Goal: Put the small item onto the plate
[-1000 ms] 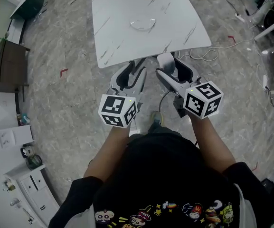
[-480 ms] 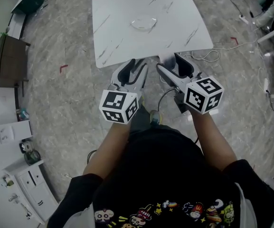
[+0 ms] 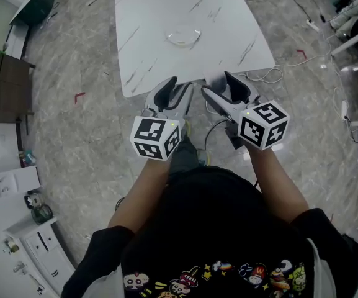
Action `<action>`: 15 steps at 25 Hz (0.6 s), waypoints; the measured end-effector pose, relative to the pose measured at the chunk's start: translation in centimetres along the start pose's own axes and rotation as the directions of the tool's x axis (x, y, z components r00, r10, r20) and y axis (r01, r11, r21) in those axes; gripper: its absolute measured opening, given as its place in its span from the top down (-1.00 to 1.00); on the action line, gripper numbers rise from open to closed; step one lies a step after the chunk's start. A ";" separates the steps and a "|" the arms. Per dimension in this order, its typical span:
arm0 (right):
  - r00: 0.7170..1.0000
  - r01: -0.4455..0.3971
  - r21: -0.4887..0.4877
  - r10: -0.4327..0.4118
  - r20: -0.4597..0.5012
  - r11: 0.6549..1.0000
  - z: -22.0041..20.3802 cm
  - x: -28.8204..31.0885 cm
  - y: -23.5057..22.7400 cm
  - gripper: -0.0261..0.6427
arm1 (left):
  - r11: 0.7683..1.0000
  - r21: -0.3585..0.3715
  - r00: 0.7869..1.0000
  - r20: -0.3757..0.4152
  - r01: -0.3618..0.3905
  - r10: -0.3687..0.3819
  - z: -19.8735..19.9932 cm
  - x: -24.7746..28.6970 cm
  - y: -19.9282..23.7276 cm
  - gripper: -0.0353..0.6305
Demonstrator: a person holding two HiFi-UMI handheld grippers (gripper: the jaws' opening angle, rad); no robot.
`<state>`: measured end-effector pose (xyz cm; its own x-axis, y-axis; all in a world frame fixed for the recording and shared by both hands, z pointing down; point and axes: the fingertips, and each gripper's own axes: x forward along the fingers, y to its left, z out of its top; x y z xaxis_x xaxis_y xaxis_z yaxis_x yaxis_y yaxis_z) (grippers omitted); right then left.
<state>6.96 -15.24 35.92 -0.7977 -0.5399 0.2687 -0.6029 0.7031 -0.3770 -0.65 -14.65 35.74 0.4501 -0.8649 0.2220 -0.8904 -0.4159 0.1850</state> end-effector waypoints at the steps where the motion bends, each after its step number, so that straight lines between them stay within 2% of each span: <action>1: 1.000 0.003 0.001 -0.003 -0.002 1.000 0.0 0.3 -0.2 -0.10 | 1.000 -0.002 1.000 -0.001 0.000 0.000 0.0 0.2 0.3 0.11; 15: 0.999 0.040 0.021 -0.039 -0.028 0.999 1.3 6.2 -3.1 -0.10 | 0.999 -0.031 0.999 -0.033 0.009 -0.010 0.0 4.2 6.2 0.11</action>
<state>3.91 -21.37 37.58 -0.7736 -0.5540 0.3076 -0.6336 0.6711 -0.3850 -4.25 -20.87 37.78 0.4612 -0.8508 0.2518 -0.8837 -0.4148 0.2171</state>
